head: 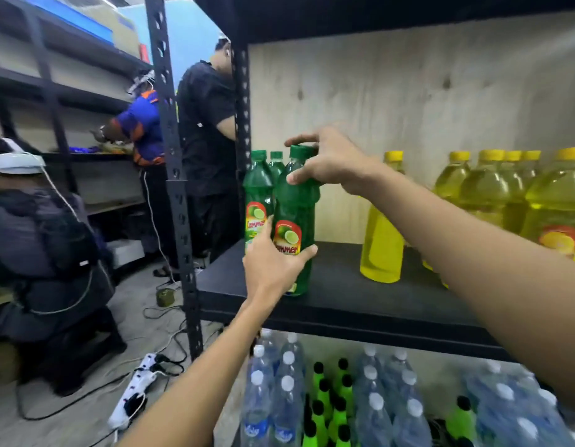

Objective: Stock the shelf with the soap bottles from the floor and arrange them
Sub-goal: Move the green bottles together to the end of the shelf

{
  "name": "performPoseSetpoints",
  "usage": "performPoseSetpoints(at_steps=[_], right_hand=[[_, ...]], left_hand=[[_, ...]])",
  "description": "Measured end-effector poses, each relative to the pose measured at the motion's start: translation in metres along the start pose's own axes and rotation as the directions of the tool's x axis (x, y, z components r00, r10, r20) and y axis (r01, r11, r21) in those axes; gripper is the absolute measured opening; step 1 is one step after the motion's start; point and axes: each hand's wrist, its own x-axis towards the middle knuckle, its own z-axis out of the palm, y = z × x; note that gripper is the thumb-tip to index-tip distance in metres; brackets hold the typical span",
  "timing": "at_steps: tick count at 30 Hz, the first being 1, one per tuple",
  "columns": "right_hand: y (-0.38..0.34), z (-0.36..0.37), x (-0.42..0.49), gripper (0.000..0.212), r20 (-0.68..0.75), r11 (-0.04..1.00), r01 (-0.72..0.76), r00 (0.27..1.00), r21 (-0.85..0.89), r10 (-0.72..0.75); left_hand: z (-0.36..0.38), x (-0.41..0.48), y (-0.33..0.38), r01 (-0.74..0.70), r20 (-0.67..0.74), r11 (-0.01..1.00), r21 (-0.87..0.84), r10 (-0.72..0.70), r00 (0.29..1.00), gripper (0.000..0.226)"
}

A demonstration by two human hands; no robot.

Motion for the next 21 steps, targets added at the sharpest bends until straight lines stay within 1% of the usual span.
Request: performPoseSetpoints(at_steps=[4, 6, 8, 9, 11, 15, 18, 21], right_hand=[[-0.012, 0.048, 0.037, 0.065, 0.052, 0.996, -0.002, 0.999, 0.085, -0.002], [-0.014, 0.063, 0.051, 0.067, 0.073, 0.996, 0.002, 0.997, 0.090, -0.009], [-0.012, 0.073, 0.061, 0.066, 0.063, 0.995, -0.003, 0.998, 0.103, -0.003], [-0.010, 0.075, 0.064, 0.066, 0.055, 0.994, -0.010, 0.998, 0.112, 0.004], [-0.002, 0.078, 0.069, 0.066, 0.051, 0.990, -0.018, 0.999, 0.139, 0.011], [0.011, 0.078, 0.071, 0.067, 0.063, 0.980, -0.014, 0.998, 0.196, 0.002], [0.012, 0.079, 0.071, 0.066, 0.105, 0.966, -0.001, 0.994, 0.258, -0.027], [0.012, 0.079, 0.071, 0.065, 0.146, 0.952, 0.006, 0.988, 0.305, -0.053]], left_hand=[[-0.025, 0.021, -0.030, 0.078, -0.060, 0.997, 0.023, -0.076, 0.995, 0.088], [-0.031, 0.026, -0.034, 0.094, -0.088, 0.995, 0.032, -0.091, 0.992, 0.073], [-0.032, 0.030, -0.034, 0.116, -0.092, 0.992, 0.055, -0.111, 0.990, 0.058], [-0.031, 0.033, -0.035, 0.120, -0.090, 0.991, 0.061, -0.114, 0.989, 0.056], [-0.028, 0.038, -0.041, 0.110, -0.082, 0.991, 0.074, -0.104, 0.991, 0.060], [-0.024, 0.041, -0.047, 0.092, -0.078, 0.988, 0.121, -0.083, 0.993, 0.084], [-0.024, 0.038, -0.048, 0.119, -0.110, 0.979, 0.166, -0.102, 0.989, 0.104], [-0.024, 0.035, -0.045, 0.143, -0.149, 0.967, 0.213, -0.113, 0.982, 0.109]])
